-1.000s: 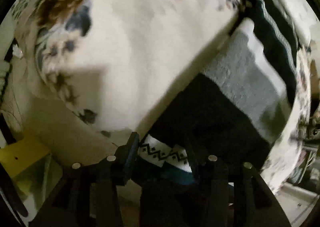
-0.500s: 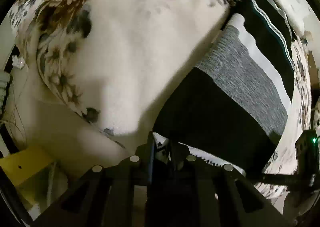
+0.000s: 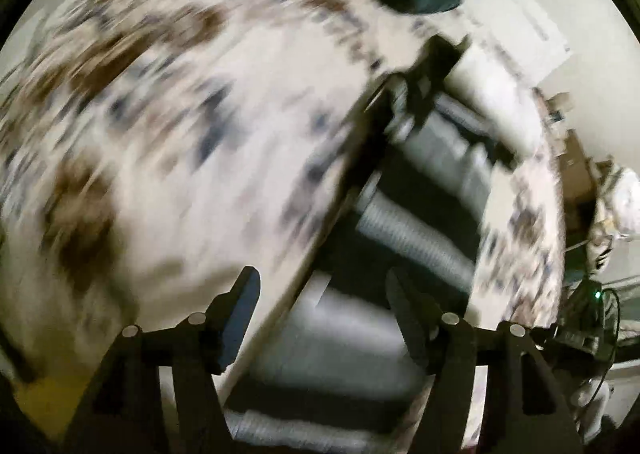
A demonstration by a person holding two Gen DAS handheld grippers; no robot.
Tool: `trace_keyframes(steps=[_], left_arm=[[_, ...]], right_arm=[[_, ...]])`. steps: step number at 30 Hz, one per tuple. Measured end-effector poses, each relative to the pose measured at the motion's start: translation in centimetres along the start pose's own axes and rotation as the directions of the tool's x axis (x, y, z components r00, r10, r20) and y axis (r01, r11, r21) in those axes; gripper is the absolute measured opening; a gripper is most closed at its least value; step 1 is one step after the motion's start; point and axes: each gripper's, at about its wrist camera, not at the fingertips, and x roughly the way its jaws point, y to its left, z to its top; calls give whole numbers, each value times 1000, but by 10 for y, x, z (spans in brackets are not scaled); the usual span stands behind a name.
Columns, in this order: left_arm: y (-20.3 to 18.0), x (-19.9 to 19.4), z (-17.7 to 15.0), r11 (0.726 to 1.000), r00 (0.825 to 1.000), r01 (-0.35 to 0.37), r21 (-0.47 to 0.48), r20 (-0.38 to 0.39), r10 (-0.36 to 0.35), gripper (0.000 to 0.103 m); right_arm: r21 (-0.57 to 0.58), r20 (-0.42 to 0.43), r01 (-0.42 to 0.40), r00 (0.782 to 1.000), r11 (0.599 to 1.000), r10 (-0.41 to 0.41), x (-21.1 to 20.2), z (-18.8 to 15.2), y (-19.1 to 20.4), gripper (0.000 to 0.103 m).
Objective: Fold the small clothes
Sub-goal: 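Fold the hem up toward the collar with both tools and release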
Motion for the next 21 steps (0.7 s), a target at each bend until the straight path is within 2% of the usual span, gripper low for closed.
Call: trace_keyframes(steps=[4, 7, 8, 10, 12, 14, 17, 18, 20, 21], left_arm=[[-52, 62, 83, 994, 998, 62, 89, 27, -65, 63], [-87, 116, 140, 981, 995, 97, 168, -19, -95, 63], [-93, 129, 149, 976, 995, 101, 193, -35, -96, 63], [-107, 168, 168, 965, 996, 66, 255, -72, -49, 63], [-111, 192, 178, 956, 995, 45, 289, -103, -15, 59], [-111, 210, 186, 951, 993, 51, 304, -118, -15, 6], [-102, 196, 196, 950, 985, 158, 270, -103, -135, 6], [-97, 187, 198, 945, 976, 211, 249, -101, -191, 6], [-84, 173, 204, 943, 962, 270, 196, -87, -258, 6], [-78, 171, 208, 942, 957, 287, 173, -91, -275, 6]], right_arm=[[27, 153, -1, 988, 1000, -3, -30, 94, 12, 67], [49, 231, 16, 973, 999, -27, -43, 163, 17, 67], [56, 243, 8, 970, 998, -22, -45, 181, 17, 67], [74, 271, 6, 962, 997, -26, -46, 219, 17, 67], [85, 294, -1, 955, 996, -24, -44, 251, 20, 67], [106, 302, -4, 953, 994, -28, -35, 278, 22, 69], [130, 292, -21, 956, 991, -18, -18, 301, 18, 69], [132, 283, -28, 959, 991, -10, -13, 307, 18, 68], [126, 274, -22, 962, 992, -13, -2, 307, 21, 47], [118, 280, -5, 960, 993, -28, 0, 308, 22, 18]])
